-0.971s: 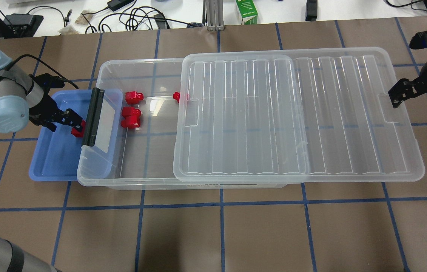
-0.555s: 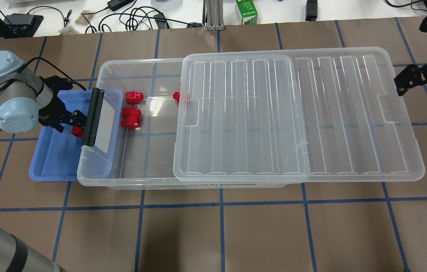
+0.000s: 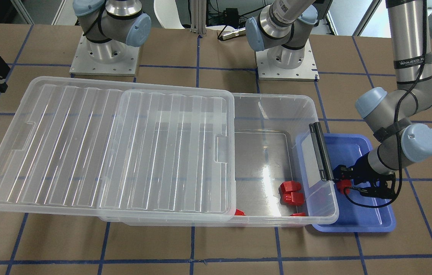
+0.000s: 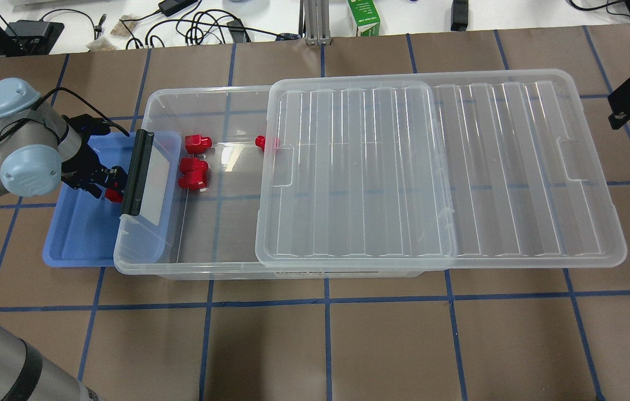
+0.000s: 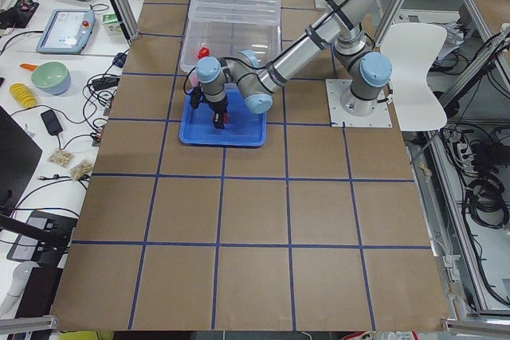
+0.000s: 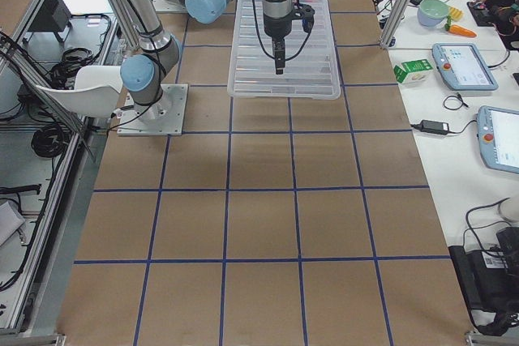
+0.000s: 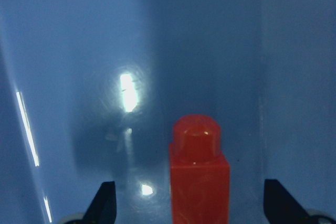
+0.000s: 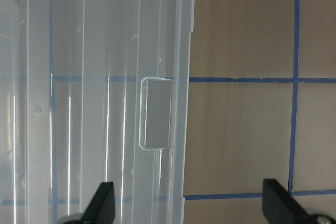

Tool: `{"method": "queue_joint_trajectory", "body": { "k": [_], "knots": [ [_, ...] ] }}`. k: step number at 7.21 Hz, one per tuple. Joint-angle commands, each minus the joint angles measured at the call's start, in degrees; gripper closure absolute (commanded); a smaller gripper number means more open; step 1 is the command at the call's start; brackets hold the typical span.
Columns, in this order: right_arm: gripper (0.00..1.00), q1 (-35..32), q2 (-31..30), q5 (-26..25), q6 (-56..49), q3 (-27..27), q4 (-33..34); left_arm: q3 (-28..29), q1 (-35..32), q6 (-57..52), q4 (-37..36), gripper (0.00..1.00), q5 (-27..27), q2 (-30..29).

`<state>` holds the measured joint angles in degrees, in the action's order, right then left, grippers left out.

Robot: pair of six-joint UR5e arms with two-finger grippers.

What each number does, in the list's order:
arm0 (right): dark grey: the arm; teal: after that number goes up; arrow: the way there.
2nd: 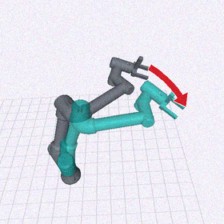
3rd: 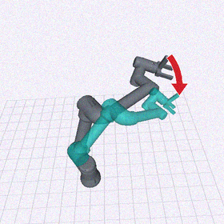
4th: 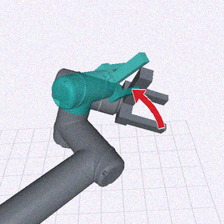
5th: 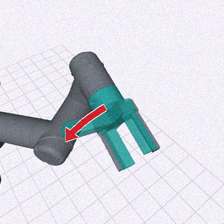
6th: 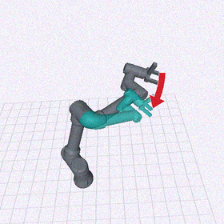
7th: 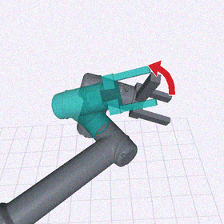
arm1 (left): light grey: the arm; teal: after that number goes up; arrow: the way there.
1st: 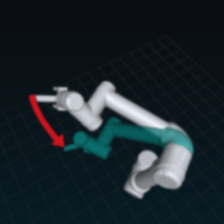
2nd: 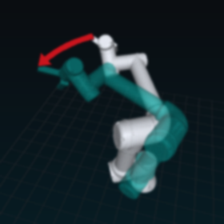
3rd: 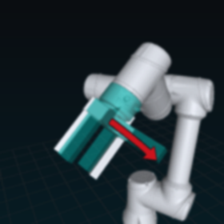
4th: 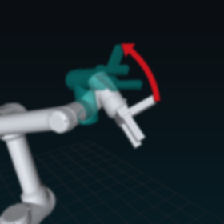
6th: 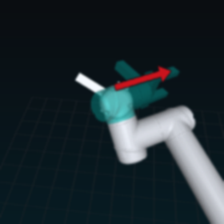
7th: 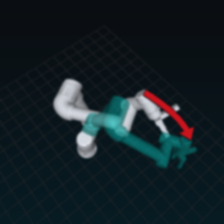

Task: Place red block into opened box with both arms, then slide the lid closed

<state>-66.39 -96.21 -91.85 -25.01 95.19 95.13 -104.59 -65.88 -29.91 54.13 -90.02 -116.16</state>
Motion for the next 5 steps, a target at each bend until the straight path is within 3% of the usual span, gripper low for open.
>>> {"method": "queue_joint_trajectory", "body": {
  "k": [1,2,5],
  "knots": [
    [0.00,-4.9,0.5,0.3,7.4,-1.8,-0.8,0.8,0.1,-0.1,0.0,1.00,-2.0,1.2],
    [0.00,-10.1,2.2,0.0,14.5,-2.6,-0.5,1.7,0.1,-0.9,0.3,1.00,-5.3,1.8],
    [0.00,-23.8,6.8,-0.9,33.0,-3.9,3.0,5.9,0.3,-1.8,10.2,1.00,-5.3,8.0]
  ]
}}
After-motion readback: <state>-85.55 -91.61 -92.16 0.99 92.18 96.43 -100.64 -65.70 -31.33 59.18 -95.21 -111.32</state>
